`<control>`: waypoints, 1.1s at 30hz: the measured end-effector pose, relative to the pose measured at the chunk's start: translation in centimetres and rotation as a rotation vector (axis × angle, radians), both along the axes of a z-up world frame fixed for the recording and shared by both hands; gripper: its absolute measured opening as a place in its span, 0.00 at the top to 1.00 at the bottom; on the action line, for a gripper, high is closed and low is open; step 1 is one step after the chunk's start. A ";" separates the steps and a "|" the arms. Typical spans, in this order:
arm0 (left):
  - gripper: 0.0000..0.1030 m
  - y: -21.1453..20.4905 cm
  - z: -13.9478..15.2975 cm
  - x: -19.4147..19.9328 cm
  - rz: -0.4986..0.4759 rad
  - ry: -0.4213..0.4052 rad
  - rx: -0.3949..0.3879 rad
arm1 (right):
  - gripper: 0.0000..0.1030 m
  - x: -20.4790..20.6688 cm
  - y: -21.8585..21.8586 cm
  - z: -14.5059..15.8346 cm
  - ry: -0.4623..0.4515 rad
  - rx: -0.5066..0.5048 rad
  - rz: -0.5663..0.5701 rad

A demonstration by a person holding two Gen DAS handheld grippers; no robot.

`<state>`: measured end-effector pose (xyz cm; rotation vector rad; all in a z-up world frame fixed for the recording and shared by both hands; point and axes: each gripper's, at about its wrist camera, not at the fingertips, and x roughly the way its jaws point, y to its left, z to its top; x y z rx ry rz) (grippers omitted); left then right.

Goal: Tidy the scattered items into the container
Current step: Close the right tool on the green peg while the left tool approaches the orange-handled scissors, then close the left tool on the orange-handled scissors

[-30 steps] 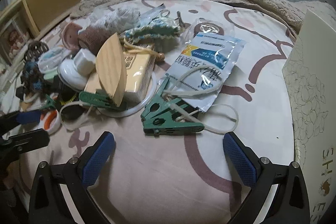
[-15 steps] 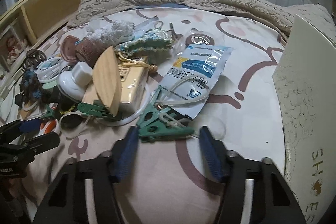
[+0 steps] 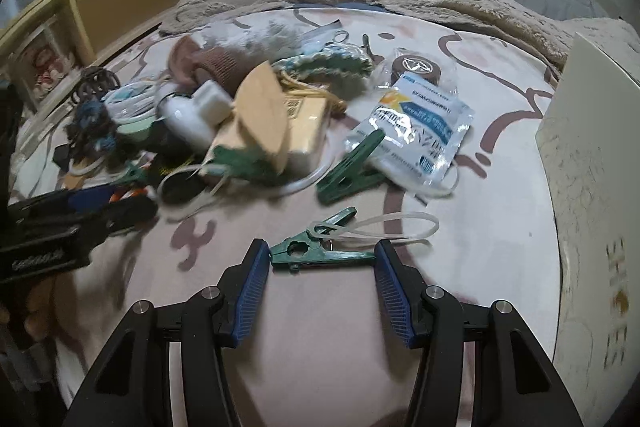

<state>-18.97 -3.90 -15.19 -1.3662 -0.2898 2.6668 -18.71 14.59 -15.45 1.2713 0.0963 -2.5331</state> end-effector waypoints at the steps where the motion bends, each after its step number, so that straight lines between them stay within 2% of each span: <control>1: 0.36 0.0 0.0 0.0 -0.001 0.001 -0.001 | 0.46 0.5 0.0 0.1 0.000 -0.006 0.000; 4: 0.37 0.0 0.0 0.1 -0.008 0.002 -0.005 | 0.46 1.8 0.0 0.3 -0.004 -0.014 -0.002; 11: 0.37 1.4 0.3 2.5 -0.102 -0.011 -0.066 | 0.46 4.3 0.5 0.0 -0.033 -0.016 -0.040; 14: 0.37 1.9 0.5 3.6 -0.155 -0.018 -0.052 | 0.46 5.1 1.0 -0.1 -0.045 -0.028 -0.059; 23: 0.36 3.3 1.0 6.2 -0.297 -0.016 -0.078 | 0.46 5.1 1.2 -0.4 -0.048 -0.034 -0.062; 29: 0.34 3.8 0.8 6.3 -0.277 -0.010 -0.110 | 0.46 5.0 0.8 -0.6 -0.036 -0.012 -0.059; 33: 0.33 4.7 0.7 6.6 -0.283 0.012 -0.170 | 0.46 5.0 0.6 -0.6 -0.027 -0.001 -0.063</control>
